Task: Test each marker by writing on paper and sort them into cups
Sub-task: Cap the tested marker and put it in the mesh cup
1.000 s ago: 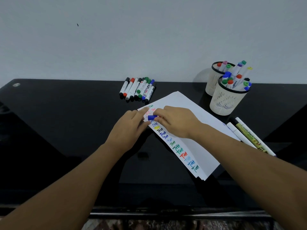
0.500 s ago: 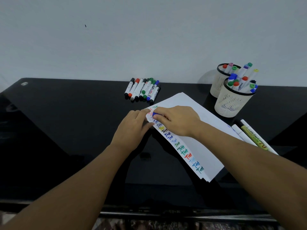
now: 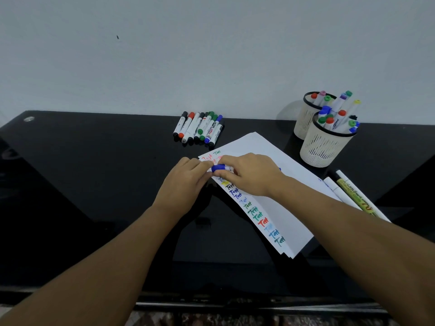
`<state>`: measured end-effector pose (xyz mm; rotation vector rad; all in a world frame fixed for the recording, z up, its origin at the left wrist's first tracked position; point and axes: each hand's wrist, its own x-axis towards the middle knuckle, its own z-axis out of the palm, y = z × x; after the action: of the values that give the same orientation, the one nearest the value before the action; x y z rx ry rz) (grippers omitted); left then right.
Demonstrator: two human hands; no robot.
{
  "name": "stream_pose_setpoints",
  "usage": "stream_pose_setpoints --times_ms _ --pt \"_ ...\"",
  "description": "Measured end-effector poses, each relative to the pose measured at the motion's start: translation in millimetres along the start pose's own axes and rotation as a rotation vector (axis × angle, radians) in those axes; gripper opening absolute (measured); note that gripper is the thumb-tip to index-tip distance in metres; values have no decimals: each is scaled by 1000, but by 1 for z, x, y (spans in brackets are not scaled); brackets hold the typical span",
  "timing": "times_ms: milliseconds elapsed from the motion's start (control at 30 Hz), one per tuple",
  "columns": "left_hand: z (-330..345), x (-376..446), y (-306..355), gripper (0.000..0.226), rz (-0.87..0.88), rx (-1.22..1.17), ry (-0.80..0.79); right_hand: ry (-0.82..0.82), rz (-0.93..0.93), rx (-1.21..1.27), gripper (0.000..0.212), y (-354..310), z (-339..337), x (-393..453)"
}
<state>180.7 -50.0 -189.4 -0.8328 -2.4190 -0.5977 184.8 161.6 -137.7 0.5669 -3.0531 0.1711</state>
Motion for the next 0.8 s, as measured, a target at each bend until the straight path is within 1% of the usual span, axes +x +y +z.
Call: stream_pose_setpoints --times_ms 67,133,167,233,267,300,367,400,433,467,533,600,667,733,767,800 --pt "-1 1 1 22 -68 -5 -15 2 44 85 41 2 -1 -2" --pt "-1 2 1 23 -179 -7 -36 -7 114 238 27 6 -4 -4" --pt "-1 2 0 22 -231 3 -47 -4 137 289 24 8 -6 -5" --pt "1 2 -2 22 -311 35 -74 33 181 336 25 10 -10 -6" --pt "2 1 -3 22 -342 43 -91 57 220 399 27 11 -10 -5" --pt "3 2 -3 23 -368 41 -105 87 274 515 31 11 -11 -4" --pt "4 2 -4 26 -404 31 -117 127 385 832 35 11 -10 -1" --pt "4 3 -4 29 -417 26 -120 119 413 970 33 11 -10 0" --pt "4 3 -5 33 -418 23 -126 100 412 1048 31 13 -9 -1" --pt "5 3 -5 38 -398 25 -135 85 393 1074 32 14 -7 -2" --pt "6 4 -6 47 -306 38 -165 89 347 1011 30 15 0 -6" --pt "8 4 -7 46 -229 36 -192 174 333 1005 22 16 10 -6" --pt "10 5 -9 41 -194 43 -198 265 361 1093 8 11 13 -8" --pt "12 4 -11 35 -178 57 -190 311 401 1131 30 5 16 -10" --pt "13 4 -12 33 -173 61 -189 324 402 1094 36 3 17 -13" --pt "13 4 -13 32 -172 63 -188 334 389 1059 37 2 18 -15"
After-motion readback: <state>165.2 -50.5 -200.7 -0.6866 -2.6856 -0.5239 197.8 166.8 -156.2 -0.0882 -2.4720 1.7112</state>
